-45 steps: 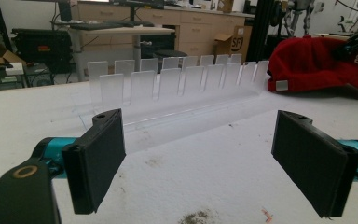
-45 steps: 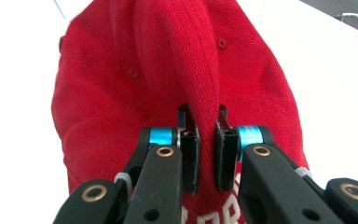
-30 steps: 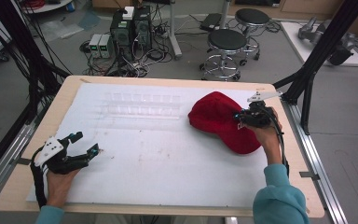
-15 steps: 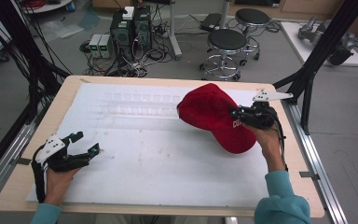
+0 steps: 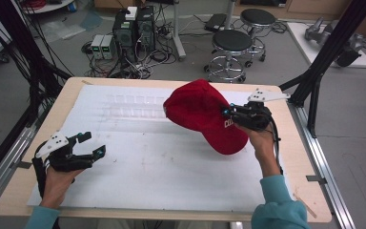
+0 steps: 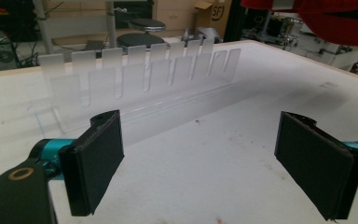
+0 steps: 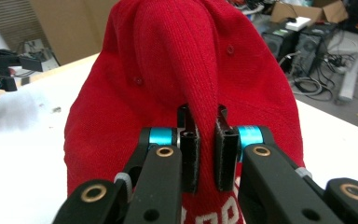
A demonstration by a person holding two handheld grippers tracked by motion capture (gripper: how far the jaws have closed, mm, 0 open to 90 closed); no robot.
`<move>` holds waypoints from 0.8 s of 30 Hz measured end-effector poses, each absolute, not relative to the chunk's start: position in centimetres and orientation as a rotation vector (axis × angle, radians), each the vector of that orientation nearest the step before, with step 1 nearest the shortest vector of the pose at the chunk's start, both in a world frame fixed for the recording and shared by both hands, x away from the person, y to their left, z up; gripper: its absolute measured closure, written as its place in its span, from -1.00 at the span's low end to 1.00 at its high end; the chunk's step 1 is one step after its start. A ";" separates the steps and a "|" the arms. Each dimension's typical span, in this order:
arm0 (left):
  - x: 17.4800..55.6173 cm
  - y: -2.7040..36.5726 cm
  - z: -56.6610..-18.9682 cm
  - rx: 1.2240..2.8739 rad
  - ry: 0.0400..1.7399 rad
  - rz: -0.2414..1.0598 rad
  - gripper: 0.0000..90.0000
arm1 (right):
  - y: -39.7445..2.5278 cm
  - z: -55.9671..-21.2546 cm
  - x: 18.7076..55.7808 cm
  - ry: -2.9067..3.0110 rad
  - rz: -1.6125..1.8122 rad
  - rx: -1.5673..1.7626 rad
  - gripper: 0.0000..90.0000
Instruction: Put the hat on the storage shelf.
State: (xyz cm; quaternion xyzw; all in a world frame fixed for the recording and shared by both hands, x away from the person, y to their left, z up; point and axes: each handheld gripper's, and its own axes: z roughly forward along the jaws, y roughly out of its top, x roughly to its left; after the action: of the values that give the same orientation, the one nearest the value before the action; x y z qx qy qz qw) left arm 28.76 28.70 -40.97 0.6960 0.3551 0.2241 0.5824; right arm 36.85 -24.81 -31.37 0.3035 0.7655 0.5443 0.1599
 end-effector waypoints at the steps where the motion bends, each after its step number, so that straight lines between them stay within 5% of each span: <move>1: 28.8 28.3 -40.6 1.632 0.816 0.527 -0.65 | -24.5 -31.4 36.9 2.187 1.562 0.860 0.86; 24: 29.1 20.2 -38.3 1.716 0.674 0.369 -0.68 | -16.8 -30.6 37.5 2.179 1.691 0.754 0.86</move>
State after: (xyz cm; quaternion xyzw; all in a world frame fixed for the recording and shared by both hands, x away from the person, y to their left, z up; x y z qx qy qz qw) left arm 29.08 20.20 -38.26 0.7371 0.2896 0.1585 0.5897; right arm 37.49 -16.78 -30.58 0.2610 0.7544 0.5856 0.1406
